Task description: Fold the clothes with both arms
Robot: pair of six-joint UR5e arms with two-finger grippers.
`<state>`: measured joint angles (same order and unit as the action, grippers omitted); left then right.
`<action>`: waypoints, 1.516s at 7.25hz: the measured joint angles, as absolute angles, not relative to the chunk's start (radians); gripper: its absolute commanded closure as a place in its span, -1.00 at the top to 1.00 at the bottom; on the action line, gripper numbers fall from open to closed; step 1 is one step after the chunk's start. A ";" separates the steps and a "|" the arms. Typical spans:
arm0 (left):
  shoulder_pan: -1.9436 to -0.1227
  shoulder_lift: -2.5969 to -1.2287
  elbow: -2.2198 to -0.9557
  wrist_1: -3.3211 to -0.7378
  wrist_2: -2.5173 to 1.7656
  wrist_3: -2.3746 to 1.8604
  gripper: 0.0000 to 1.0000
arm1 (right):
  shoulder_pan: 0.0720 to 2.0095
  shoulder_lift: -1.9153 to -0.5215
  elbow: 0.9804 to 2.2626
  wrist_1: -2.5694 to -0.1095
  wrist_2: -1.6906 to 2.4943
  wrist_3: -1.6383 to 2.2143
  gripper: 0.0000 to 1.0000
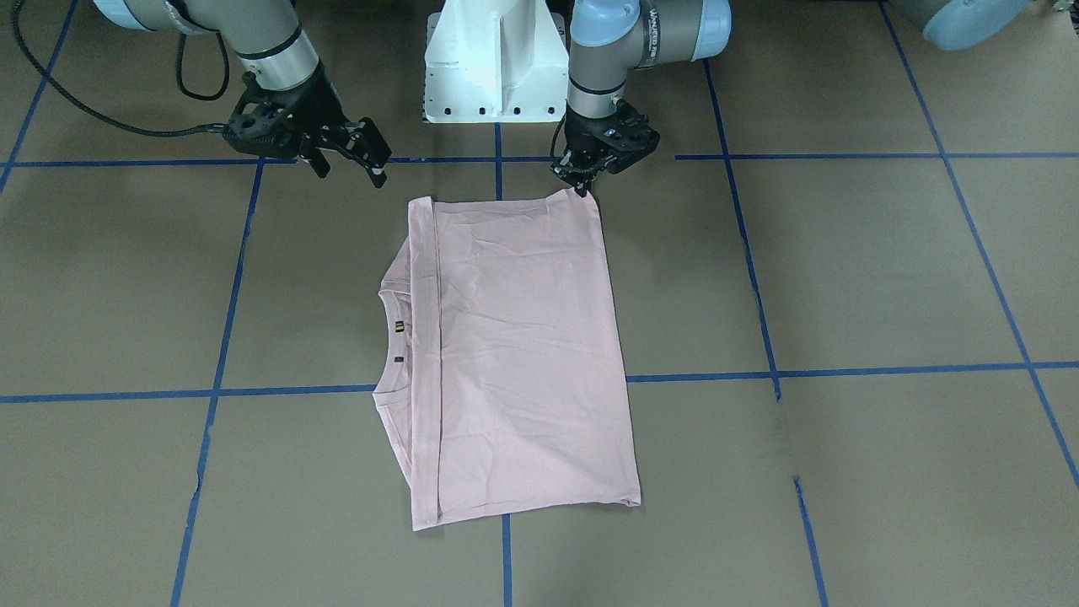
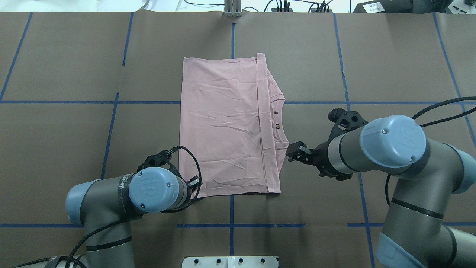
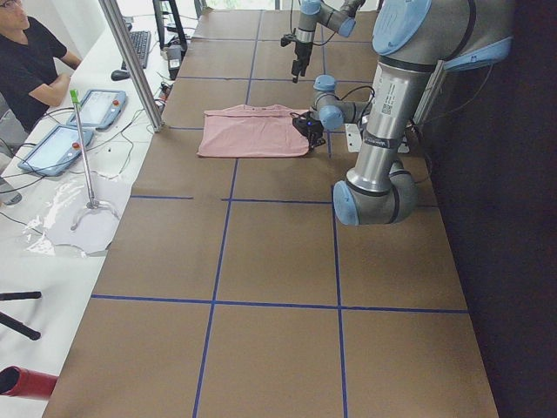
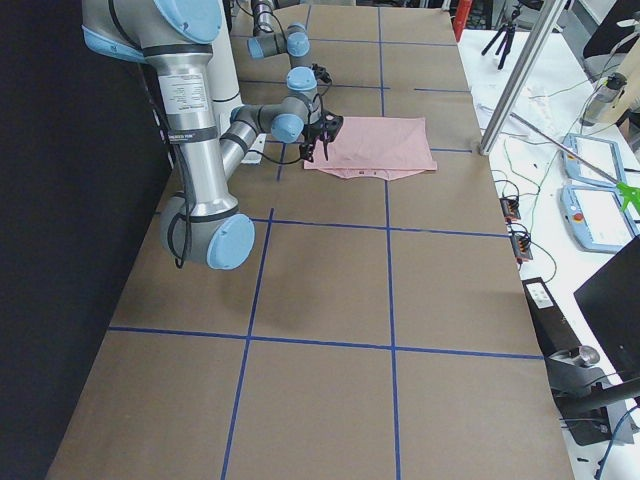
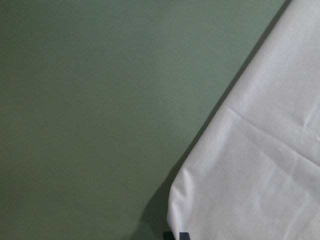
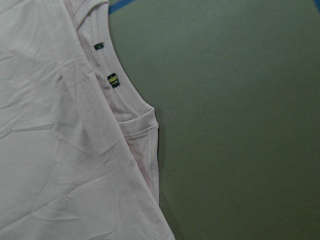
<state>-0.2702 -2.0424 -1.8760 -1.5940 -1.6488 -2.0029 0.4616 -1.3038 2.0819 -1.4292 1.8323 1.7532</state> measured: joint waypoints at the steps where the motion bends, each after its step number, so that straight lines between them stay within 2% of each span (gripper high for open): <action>1: -0.270 -2.042 -1.878 -1.594 -1.649 -2.000 -1.00 | 0.444 -1.252 2.022 -1.453 1.829 1.826 1.00; 5: -0.275 -2.043 -1.885 -1.594 -1.649 -1.997 -1.00 | 0.404 -1.094 1.794 -1.495 1.790 1.884 1.00; 8: -0.276 -2.042 -1.895 -1.594 -1.649 -1.997 -1.00 | 0.382 -1.078 1.738 -1.493 1.774 1.879 0.99; 9: -0.276 -2.042 -1.895 -1.595 -1.649 -1.997 -1.00 | 0.379 -1.079 1.734 -1.493 1.774 1.877 0.91; 10: -0.276 -2.042 -1.896 -1.595 -1.649 -1.997 -1.00 | 0.377 -1.080 1.733 -1.493 1.773 1.876 0.39; 11: -0.276 -2.042 -1.896 -1.595 -1.649 -1.997 -1.00 | 0.377 -1.078 1.732 -1.493 1.773 1.876 -0.37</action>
<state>-0.2761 -2.0417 -1.8958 -1.5953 -1.6490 -1.9969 0.3766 -1.0782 1.7324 -1.4926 1.7733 1.8765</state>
